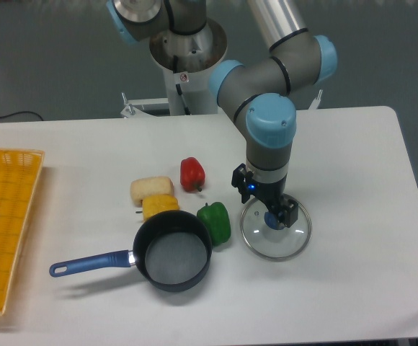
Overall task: Pick up the red pepper
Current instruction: 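Lift the gripper up from above the glass lid, then move the open gripper over the red bell pepper and lower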
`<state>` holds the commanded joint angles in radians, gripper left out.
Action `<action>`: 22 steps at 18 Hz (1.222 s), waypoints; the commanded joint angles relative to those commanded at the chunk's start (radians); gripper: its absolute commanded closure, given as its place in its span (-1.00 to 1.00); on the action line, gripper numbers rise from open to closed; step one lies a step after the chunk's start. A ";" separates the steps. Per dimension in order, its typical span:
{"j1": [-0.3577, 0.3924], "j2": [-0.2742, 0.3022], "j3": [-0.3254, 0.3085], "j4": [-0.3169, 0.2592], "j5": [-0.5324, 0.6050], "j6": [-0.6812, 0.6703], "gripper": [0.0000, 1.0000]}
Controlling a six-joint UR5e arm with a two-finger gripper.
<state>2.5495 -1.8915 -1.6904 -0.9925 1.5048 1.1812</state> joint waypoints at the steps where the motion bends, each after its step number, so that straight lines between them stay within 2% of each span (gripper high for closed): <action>1: -0.006 0.003 -0.012 0.000 0.008 -0.003 -1.00; 3: -0.035 0.011 -0.041 -0.003 0.031 -0.044 -1.00; 4: -0.040 0.025 -0.075 -0.002 0.067 -0.093 -1.00; 6: -0.044 0.043 -0.126 -0.002 0.072 -0.107 -1.00; 10: -0.072 0.061 -0.176 -0.002 0.075 -0.213 -1.00; 13: -0.115 0.065 -0.183 -0.009 0.075 -0.380 -1.00; 15: -0.158 0.062 -0.186 -0.037 0.087 -0.480 -1.00; 17: -0.178 0.061 -0.195 -0.057 0.107 -0.518 -1.00; 22: -0.213 0.078 -0.258 -0.049 0.135 -0.531 -1.00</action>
<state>2.3362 -1.8132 -1.9482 -1.0416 1.6398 0.6504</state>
